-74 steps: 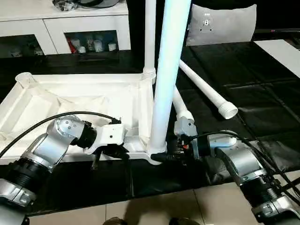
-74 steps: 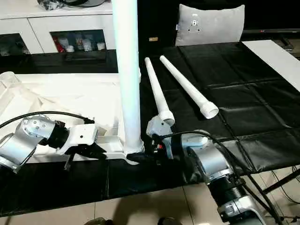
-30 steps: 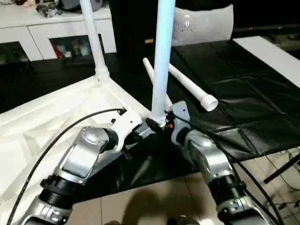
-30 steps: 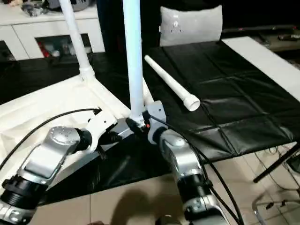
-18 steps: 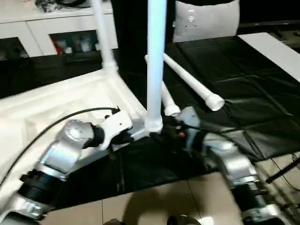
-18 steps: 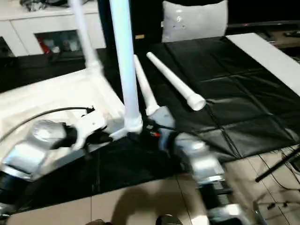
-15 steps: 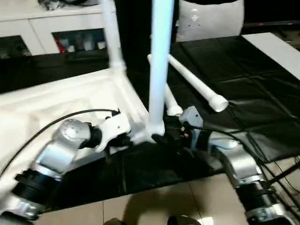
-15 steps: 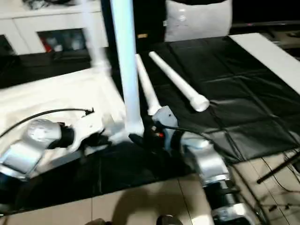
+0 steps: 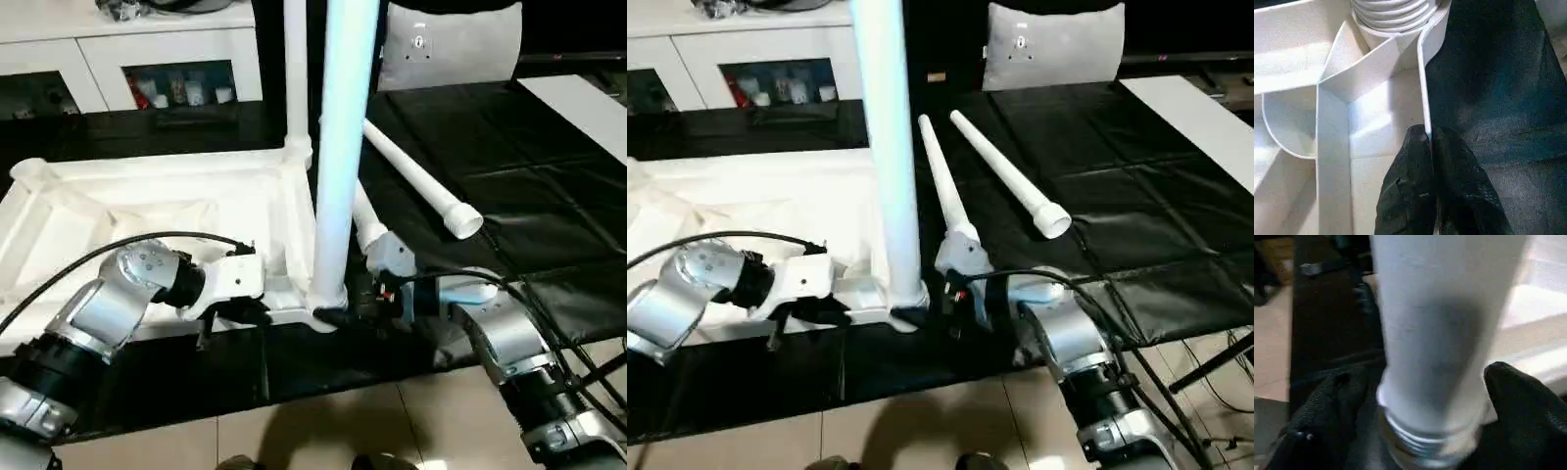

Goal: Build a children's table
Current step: Rotate leg to tighten

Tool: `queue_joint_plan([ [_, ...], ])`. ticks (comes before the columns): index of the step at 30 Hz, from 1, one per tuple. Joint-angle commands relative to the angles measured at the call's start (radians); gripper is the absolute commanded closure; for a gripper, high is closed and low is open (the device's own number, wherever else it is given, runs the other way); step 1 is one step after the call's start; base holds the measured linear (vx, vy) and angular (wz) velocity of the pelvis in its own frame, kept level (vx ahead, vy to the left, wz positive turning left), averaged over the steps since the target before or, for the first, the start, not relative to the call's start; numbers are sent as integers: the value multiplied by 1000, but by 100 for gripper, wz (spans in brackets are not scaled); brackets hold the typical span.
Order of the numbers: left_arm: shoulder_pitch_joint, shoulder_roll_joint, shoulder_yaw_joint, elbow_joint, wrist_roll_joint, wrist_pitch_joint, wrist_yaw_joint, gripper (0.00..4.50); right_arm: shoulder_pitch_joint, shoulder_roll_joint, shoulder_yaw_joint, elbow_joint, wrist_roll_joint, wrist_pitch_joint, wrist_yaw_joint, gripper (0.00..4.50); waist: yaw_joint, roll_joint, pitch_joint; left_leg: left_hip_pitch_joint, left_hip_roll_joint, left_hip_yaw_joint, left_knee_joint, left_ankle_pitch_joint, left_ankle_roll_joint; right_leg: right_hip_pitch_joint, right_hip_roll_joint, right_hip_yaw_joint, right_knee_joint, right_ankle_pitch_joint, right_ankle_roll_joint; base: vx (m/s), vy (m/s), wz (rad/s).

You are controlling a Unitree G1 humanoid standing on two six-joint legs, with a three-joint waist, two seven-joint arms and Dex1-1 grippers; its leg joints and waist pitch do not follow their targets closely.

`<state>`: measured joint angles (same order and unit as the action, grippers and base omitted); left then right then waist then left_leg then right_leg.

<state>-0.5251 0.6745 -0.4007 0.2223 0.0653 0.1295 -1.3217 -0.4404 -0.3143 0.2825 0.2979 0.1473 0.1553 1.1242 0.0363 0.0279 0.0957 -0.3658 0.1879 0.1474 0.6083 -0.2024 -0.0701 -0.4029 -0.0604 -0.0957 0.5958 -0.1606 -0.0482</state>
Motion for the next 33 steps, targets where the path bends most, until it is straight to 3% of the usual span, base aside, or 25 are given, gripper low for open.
queue_joint_plan([
  [1, -14, 8, -34, 1, 19, -31, -30, 450, -19, -4, 3, 5, 6, 10, 12, 58, -3, 4, -83, 5, 42, -1, -75, -119, 61, 61, -83, 63, -64, -250, -196, 0, 0, 0],
  [3, -21, 7, -36, 17, 17, -50, -37, 450, -22, -1, 4, 12, 7, 13, 15, 92, -2, 3, -84, 4, 41, 0, -74, -106, 63, 61, -82, 63, -61, -232, -200, 0, 0, 0],
  [10, -20, 8, -35, 33, 16, -71, -50, 450, -21, 1, 6, 2, 22, 25, 39, 149, 1, -2, -83, 6, 42, 3, -74, -114, 58, 60, -84, 63, -65, -269, -187, 0, 0, 0],
  [21, 9, 12, -14, 1, -12, -24, -52, 450, 12, 27, 17, -25, 61, 93, 46, 178, 2, -1, -83, 6, 43, 4, -73, -103, 60, 59, -84, 63, -62, -252, -191, 0, 0, 0],
  [24, 32, 0, 10, -54, -37, 57, -21, 450, 23, 63, 7, -22, 63, 140, -17, 178, -1, 4, -81, 7, 45, 3, -76, -113, 50, 59, -83, 62, -61, -256, -195, 0, 0, 0],
  [27, 44, -15, 29, -96, -42, 132, 22, 450, 26, 95, -2, -9, 52, 162, -87, 179, -5, 4, -75, 9, 42, 2, -78, -152, 36, 57, -84, 62, -70, -327, -180, 0, 0, 0],
  [32, 73, -102, 99, -211, -48, 358, 193, 450, 14, 203, -28, 51, 3, 185, -296, 181, -25, 3, -61, 13, 32, -4, -83, -246, 4, 53, -85, 51, -97, -543, -107, 0, 0, 0],
  [33, 80, -150, 127, -252, -39, 452, 268, 450, -3, 251, -45, 86, -10, 194, -378, 182, -29, 2, -60, 13, 31, -5, -83, -257, 1, 52, -83, 49, -100, -564, -95, 0, 0, 0],
])
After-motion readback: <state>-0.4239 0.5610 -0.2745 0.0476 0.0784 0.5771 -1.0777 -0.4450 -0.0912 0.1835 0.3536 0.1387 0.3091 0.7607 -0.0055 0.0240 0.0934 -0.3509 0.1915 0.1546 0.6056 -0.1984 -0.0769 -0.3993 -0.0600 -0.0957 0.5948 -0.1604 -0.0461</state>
